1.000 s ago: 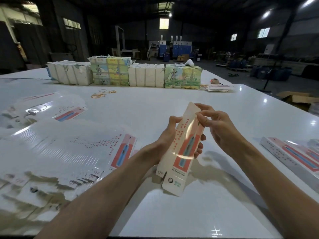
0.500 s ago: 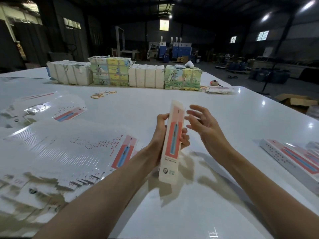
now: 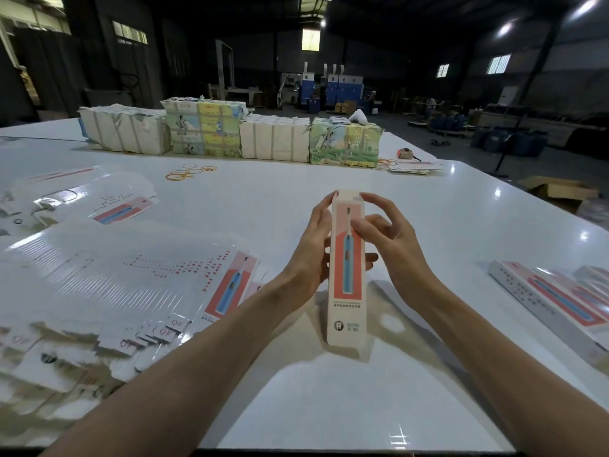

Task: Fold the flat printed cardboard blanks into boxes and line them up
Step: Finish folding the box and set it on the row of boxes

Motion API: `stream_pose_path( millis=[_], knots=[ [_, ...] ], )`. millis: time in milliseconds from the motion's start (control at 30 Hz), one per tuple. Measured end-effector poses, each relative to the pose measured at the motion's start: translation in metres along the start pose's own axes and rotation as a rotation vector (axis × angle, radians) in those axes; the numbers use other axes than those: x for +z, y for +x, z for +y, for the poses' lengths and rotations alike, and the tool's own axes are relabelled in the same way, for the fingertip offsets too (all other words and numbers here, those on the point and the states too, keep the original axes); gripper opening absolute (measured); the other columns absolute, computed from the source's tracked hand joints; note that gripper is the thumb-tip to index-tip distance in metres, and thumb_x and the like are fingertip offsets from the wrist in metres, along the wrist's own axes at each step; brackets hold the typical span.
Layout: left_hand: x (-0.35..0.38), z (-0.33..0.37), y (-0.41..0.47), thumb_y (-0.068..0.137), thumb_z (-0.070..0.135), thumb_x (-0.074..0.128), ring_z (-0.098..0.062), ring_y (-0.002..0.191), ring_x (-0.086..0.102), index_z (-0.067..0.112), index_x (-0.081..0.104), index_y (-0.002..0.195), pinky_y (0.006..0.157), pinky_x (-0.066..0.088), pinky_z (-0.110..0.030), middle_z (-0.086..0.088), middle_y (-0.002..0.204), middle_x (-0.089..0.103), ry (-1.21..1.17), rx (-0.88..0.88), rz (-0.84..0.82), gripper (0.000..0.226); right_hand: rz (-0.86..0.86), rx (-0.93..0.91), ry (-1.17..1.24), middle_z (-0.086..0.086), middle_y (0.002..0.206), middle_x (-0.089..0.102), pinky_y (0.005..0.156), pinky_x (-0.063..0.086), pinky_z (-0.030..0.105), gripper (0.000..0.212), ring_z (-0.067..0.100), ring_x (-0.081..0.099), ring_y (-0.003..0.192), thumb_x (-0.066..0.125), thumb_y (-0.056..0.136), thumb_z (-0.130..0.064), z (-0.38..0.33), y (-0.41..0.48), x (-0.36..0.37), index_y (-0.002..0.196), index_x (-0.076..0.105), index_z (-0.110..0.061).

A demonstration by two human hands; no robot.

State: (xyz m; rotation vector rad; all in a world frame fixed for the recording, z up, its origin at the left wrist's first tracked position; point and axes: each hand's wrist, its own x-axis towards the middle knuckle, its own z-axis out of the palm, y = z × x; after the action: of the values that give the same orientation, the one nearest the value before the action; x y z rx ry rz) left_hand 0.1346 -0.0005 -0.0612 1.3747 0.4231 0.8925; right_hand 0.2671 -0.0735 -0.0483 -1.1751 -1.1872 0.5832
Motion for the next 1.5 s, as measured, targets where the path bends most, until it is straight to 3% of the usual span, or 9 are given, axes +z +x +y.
stream_pose_path(
  millis=[100, 200, 367, 567, 700, 833, 1000, 1200, 1500],
  knots=[
    [0.003, 0.001, -0.004, 0.089, 0.045, 0.072, -0.025, 0.106, 0.076, 0.053, 0.031, 0.145, 0.079, 0.065, -0.043, 0.000, 0.131, 0.063, -0.009, -0.063, -0.095, 0.070, -0.013, 0.035, -0.021, 0.004, 0.101, 0.074, 0.067, 0.063, 0.030, 0.040, 0.022, 0.078, 0.097, 0.072, 0.096, -0.043, 0.000, 0.001, -0.002, 0.134, 0.059, -0.044],
    [0.007, 0.000, -0.007, 0.078, 0.027, 0.089, -0.032, 0.105, 0.074, 0.051, 0.020, 0.145, 0.088, 0.065, -0.048, -0.006, 0.130, 0.056, 0.207, -0.080, -0.079, 0.099, -0.024, 0.028, -0.021, 0.009, 0.102, 0.072, 0.077, 0.065, 0.034, 0.021, 0.026, 0.077, 0.099, 0.070, 0.099, -0.036, 0.003, 0.002, -0.005, 0.119, 0.068, -0.044],
    [0.002, -0.007, -0.007, 0.087, 0.012, 0.081, -0.021, 0.073, 0.078, 0.043, 0.026, 0.143, 0.061, 0.062, -0.027, -0.007, 0.109, 0.063, 0.286, -0.079, -0.003, 0.084, -0.079, 0.042, -0.096, 0.005, 0.103, 0.076, 0.094, 0.062, 0.043, 0.016, 0.028, 0.074, 0.102, 0.067, 0.101, -0.032, 0.010, 0.007, -0.008, 0.115, 0.068, -0.025],
    [0.000, -0.008, -0.005, 0.084, 0.011, 0.083, -0.025, 0.091, 0.078, 0.050, 0.025, 0.143, 0.071, 0.066, -0.033, -0.002, 0.122, 0.058, 0.298, -0.067, 0.019, 0.092, -0.005, 0.174, 0.086, 0.011, 0.110, 0.076, 0.084, 0.060, 0.029, 0.033, 0.025, 0.075, 0.103, 0.051, 0.109, -0.044, 0.008, 0.011, -0.008, 0.127, 0.061, -0.019],
    [0.002, -0.008, -0.007, 0.085, 0.009, 0.083, -0.019, 0.093, 0.078, 0.045, 0.028, 0.146, 0.068, 0.064, -0.031, 0.002, 0.122, 0.058, 0.264, -0.060, -0.099, 0.090, 0.070, 0.176, 0.036, 0.011, 0.105, 0.077, 0.081, 0.062, 0.031, 0.029, 0.030, 0.075, 0.101, 0.051, 0.111, -0.030, 0.010, 0.015, -0.018, 0.132, 0.063, -0.016],
    [0.001, -0.006, -0.010, 0.087, 0.005, 0.080, -0.033, 0.089, 0.079, 0.042, 0.029, 0.147, 0.075, 0.066, -0.043, -0.005, 0.122, 0.063, 0.240, -0.093, -0.197, 0.087, 0.040, 0.043, -0.058, 0.006, 0.104, 0.078, 0.079, 0.064, 0.035, 0.021, 0.031, 0.077, 0.097, 0.056, 0.108, -0.018, 0.013, 0.014, -0.024, 0.123, 0.070, -0.017],
    [0.002, -0.006, -0.011, 0.089, 0.008, 0.079, -0.031, 0.085, 0.080, 0.040, 0.028, 0.149, 0.071, 0.066, -0.039, -0.003, 0.119, 0.066, 0.268, -0.099, -0.191, 0.086, 0.039, -0.064, -0.112, 0.001, 0.110, 0.079, 0.080, 0.065, 0.036, 0.032, 0.028, 0.077, 0.102, 0.047, 0.107, -0.002, 0.011, 0.014, -0.026, 0.116, 0.075, -0.013],
    [0.001, -0.010, -0.009, 0.085, 0.014, 0.082, -0.025, 0.083, 0.079, 0.050, 0.028, 0.142, 0.065, 0.063, -0.031, 0.000, 0.116, 0.062, 0.307, -0.074, -0.188, 0.087, 0.059, 0.125, 0.144, 0.013, 0.112, 0.078, 0.079, 0.063, 0.038, 0.032, 0.035, 0.076, 0.103, 0.057, 0.107, -0.029, 0.001, 0.016, -0.025, 0.112, 0.077, -0.005],
    [0.000, -0.011, -0.010, 0.077, 0.015, 0.085, -0.014, 0.082, 0.078, 0.066, 0.024, 0.131, 0.061, 0.062, -0.029, 0.001, 0.114, 0.056, 0.336, -0.003, -0.189, 0.096, 0.078, 0.293, 0.304, 0.018, 0.104, 0.078, 0.066, 0.062, 0.033, 0.016, 0.029, 0.078, 0.093, 0.067, 0.099, -0.008, -0.007, 0.017, -0.031, 0.107, 0.079, -0.003]
  ],
)
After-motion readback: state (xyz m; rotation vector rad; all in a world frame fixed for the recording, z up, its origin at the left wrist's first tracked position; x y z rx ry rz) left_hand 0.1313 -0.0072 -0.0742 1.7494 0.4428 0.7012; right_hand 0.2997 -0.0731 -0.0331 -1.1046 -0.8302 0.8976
